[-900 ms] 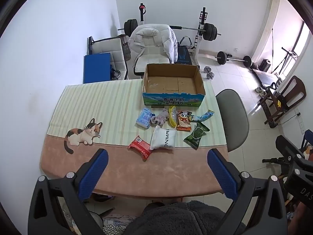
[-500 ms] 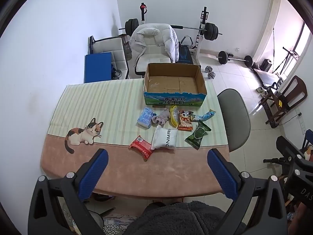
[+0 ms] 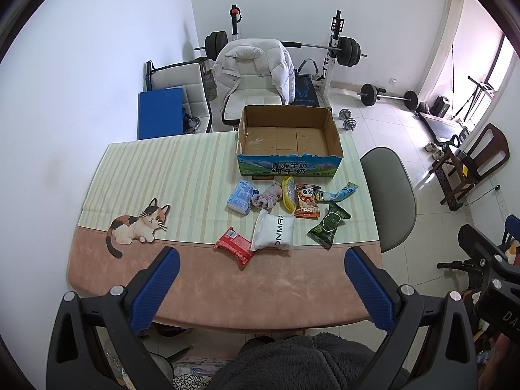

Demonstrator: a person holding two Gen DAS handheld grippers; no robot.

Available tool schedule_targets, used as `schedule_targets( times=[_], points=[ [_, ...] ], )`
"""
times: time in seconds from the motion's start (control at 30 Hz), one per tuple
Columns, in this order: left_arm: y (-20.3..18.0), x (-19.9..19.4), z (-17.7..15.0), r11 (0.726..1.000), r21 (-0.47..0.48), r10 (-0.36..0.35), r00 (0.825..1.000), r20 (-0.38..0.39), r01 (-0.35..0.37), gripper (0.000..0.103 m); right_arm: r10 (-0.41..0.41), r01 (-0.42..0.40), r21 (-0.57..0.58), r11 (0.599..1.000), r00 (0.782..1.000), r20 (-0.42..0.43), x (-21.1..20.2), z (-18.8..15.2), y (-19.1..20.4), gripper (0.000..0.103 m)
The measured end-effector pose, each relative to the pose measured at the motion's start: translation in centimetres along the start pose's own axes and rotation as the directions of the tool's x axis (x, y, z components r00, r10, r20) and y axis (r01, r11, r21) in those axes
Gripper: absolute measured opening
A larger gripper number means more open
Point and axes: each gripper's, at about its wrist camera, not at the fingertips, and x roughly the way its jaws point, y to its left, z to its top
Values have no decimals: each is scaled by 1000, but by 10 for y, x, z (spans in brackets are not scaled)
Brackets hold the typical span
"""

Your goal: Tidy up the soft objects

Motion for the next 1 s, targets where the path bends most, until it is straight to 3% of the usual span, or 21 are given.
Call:
schedule_targets(
  times=[1.0],
  points=[
    [4,17,-8,1000,-6,-3,1000,-12,3,103,6,-5,20,1000,1000,-19,14,-4,7,103]
  ],
)
